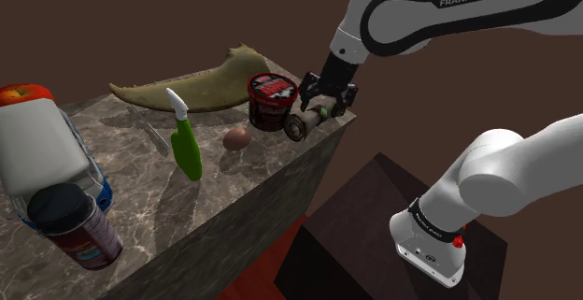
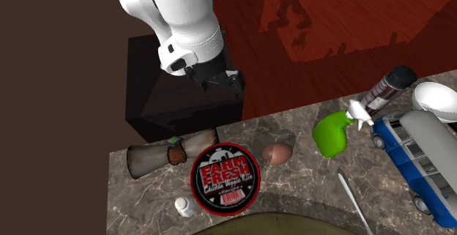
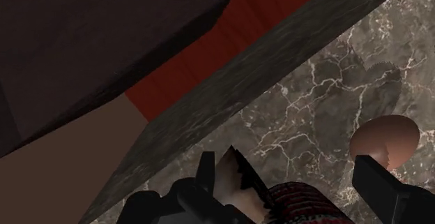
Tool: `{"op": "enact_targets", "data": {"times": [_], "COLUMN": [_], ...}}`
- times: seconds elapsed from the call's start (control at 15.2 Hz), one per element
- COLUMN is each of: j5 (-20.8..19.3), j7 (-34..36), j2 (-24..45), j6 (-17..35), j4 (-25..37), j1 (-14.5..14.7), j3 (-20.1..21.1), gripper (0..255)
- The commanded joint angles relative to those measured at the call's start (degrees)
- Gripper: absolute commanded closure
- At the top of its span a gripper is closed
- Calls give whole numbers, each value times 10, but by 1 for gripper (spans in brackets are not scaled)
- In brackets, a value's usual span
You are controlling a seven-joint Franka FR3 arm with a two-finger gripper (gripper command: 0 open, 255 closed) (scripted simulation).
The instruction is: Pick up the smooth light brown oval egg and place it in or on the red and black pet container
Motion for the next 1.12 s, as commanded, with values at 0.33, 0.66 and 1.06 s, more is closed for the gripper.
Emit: {"op": "enact_targets", "data": {"times": [0.33, 0.66, 1.06], "j5": [67, 97, 113], "j7": [90, 150, 212], "j2": [143, 258, 377], "j6": [160, 261, 346], "j4": [30, 82, 156], "j1": [9, 16, 28], "j3": [41, 60, 66], "gripper": [0, 0, 0]}}
